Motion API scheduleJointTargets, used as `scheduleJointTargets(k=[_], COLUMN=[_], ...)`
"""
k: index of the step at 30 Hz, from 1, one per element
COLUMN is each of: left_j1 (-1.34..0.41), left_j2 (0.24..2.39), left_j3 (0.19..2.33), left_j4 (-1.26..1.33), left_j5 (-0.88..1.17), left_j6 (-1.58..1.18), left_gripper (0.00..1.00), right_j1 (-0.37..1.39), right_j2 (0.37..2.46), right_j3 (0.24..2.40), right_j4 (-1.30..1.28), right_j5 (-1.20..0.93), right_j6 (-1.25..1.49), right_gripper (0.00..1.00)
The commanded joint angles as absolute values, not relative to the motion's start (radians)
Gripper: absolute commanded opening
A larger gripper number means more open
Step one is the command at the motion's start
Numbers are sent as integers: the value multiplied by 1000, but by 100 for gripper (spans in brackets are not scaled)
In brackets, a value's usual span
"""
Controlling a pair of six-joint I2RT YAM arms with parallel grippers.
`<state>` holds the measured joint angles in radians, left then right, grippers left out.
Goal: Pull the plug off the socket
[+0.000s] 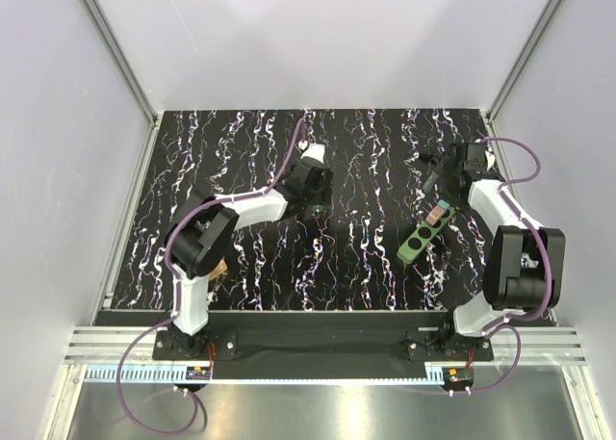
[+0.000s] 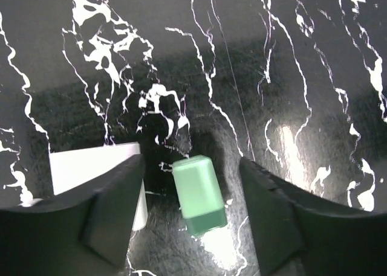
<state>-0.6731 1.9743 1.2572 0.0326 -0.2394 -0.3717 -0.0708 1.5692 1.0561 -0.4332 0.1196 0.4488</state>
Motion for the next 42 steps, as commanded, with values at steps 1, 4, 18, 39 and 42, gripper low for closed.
scheduleJointTargets(k=[1, 4, 18, 39, 42], left_j1=[-669, -669, -893, -1207, -1246], left_j2=[1875, 1835, 1692, 1664, 1741], left_j3=[1203, 1169, 945, 966, 1075], left_j4=[130, 146, 594, 445, 399], left_j5=[-254, -299, -88, -136, -196], left_j6=[-341, -338, -135, -298, -252], left_gripper=[74, 78, 74, 85, 90], right_j1=[-60, -58, -41, 167, 164], right_j2=[1511, 1494, 1336, 1236, 1227], right_j3=[1048, 1048, 1060, 1167, 1160], right_j4=[-433, -459, -632, -871, -902], right_j5=[101, 109, 132, 86, 139], right_j6=[456, 446, 439, 486, 488], right_gripper=[100, 100, 100, 100, 100])
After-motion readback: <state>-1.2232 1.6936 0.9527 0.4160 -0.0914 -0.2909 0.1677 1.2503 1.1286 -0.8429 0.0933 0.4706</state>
